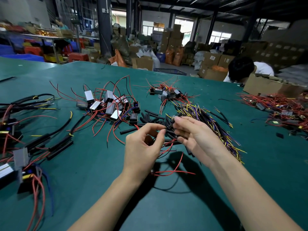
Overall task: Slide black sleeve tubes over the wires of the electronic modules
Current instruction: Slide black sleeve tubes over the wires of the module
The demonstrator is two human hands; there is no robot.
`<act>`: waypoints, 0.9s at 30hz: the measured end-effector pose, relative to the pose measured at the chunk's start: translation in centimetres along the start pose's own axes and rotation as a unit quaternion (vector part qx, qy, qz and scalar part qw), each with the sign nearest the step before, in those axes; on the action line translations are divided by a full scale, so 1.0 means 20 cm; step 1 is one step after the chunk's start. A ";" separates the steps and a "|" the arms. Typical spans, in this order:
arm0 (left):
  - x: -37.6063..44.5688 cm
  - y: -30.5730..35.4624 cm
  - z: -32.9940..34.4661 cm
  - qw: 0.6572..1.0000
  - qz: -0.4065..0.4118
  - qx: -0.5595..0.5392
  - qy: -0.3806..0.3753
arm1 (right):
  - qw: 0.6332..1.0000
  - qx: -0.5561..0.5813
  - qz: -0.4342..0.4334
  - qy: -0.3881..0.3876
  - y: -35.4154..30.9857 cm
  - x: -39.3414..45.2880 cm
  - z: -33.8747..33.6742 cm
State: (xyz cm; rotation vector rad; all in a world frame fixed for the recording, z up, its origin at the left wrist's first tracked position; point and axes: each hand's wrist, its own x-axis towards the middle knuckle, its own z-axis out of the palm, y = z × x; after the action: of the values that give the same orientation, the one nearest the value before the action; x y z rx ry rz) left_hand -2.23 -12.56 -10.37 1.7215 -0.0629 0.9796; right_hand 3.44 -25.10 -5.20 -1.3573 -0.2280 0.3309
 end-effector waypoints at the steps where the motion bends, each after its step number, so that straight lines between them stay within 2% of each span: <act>1: 0.00 0.00 0.00 1.000 0.001 -0.001 0.001 | 1.000 0.002 0.000 0.001 0.00 0.00 0.00; 10: 0.00 0.01 0.00 1.000 -0.010 0.000 0.004 | 1.000 -0.014 0.011 -0.014 0.01 0.01 -0.01; 18: 0.00 0.02 0.00 0.999 -0.034 -0.017 0.014 | 0.999 -0.029 -0.037 -0.007 0.05 0.00 0.01; 24: 0.00 0.03 0.00 0.996 -0.051 -0.070 0.001 | 0.997 -0.001 -0.071 0.023 0.09 0.01 0.02; 27: 0.00 0.04 0.00 0.996 -0.054 -0.068 0.007 | 0.995 -0.057 -0.079 0.000 0.12 0.01 0.02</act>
State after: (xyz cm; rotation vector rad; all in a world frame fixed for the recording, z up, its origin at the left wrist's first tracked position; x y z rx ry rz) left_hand -2.57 -12.84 -9.75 1.5769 -0.0267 0.8884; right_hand 3.27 -24.26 -7.40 -1.4426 -0.3567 0.1882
